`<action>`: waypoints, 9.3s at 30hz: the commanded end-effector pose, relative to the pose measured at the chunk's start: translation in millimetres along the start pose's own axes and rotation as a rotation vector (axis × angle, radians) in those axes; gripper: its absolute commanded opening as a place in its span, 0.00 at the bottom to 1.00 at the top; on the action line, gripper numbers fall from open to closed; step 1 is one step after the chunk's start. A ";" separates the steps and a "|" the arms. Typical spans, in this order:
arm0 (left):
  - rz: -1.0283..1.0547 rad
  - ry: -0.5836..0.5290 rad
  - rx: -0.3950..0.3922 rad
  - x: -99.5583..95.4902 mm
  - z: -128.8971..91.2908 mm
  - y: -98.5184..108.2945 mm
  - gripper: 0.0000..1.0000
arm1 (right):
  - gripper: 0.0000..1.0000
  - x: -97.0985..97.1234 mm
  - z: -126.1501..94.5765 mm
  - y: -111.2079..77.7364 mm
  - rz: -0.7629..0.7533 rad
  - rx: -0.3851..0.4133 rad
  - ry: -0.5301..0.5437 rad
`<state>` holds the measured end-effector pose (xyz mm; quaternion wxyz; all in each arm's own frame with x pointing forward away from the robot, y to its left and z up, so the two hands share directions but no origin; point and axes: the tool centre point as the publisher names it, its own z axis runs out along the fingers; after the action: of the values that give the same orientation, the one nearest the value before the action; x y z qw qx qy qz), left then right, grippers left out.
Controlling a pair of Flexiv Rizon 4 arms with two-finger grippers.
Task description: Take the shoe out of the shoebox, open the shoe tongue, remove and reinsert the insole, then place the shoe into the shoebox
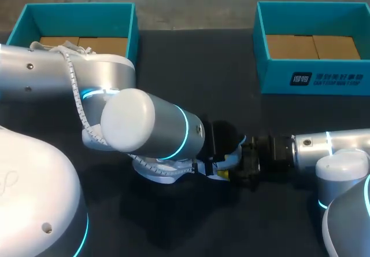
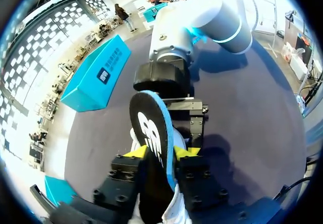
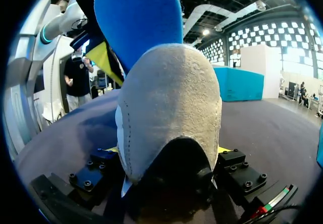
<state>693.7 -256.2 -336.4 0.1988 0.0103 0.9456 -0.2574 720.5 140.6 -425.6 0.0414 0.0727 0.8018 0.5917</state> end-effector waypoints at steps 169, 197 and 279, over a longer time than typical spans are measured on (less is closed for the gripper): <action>-0.413 0.567 0.679 -105.5 -302.4 -164.7 0.00 | 0.00 0.4 1.9 1.0 0.001 0.006 0.001; -0.517 0.698 0.651 -88.5 -376.2 -215.4 0.00 | 0.00 0.4 1.9 1.0 0.001 0.006 0.001; -0.453 0.832 0.686 -27.7 -488.4 -294.2 0.00 | 0.00 0.4 1.9 1.0 0.001 0.006 0.001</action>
<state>506.3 -265.9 196.8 -0.2666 -0.0294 0.7822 -0.5623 720.2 140.7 -425.5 0.0414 0.0727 0.8018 0.5917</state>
